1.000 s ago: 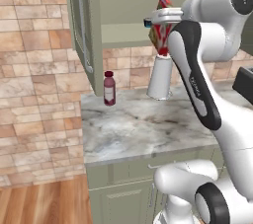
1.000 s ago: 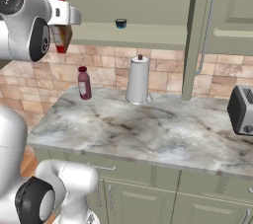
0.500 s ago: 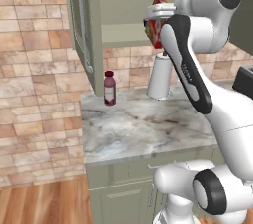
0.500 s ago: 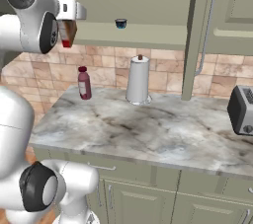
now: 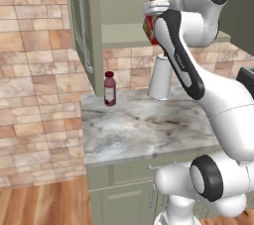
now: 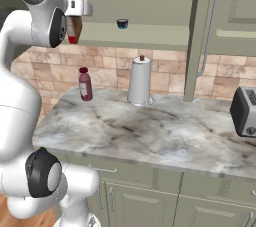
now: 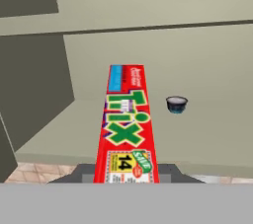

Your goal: Pick the boxed food and cereal from the counter and place them in the cabinets closest to them.

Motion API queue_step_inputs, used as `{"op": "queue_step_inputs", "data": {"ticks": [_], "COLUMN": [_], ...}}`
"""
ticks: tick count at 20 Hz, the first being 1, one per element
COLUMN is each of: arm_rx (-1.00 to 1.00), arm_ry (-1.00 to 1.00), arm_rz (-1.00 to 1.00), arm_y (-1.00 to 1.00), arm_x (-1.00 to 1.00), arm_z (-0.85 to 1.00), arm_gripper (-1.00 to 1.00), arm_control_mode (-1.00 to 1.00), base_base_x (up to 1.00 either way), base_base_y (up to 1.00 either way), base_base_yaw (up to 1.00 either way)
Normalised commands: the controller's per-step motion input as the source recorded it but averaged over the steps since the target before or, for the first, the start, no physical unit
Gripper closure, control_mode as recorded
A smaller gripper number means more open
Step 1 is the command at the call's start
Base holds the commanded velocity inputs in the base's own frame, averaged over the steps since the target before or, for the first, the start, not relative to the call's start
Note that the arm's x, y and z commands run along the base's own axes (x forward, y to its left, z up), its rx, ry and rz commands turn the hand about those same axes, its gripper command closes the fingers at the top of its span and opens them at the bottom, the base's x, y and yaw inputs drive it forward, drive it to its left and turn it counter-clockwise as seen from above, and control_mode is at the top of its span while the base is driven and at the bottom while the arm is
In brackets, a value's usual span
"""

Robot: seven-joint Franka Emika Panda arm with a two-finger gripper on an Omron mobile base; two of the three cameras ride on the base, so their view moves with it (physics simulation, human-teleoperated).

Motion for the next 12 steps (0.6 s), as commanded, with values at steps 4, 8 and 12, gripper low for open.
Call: {"op": "queue_step_inputs", "data": {"ticks": [4,8,12], "arm_rx": [-0.02,-0.03,0.0], "arm_ry": [0.0,0.01,0.0], "arm_rz": [0.0,-0.01,0.0], "arm_y": [0.0,0.0,0.0], "arm_x": [0.38,0.12,0.0], "arm_z": [0.0,-0.02,0.0], "arm_gripper": [1.0,1.0,1.0], "arm_control_mode": [-1.0,-1.0,-1.0], "base_base_x": [0.0,0.0,0.0], "base_base_y": [0.0,0.0,0.0], "base_base_yaw": [0.0,0.0,0.0]}}
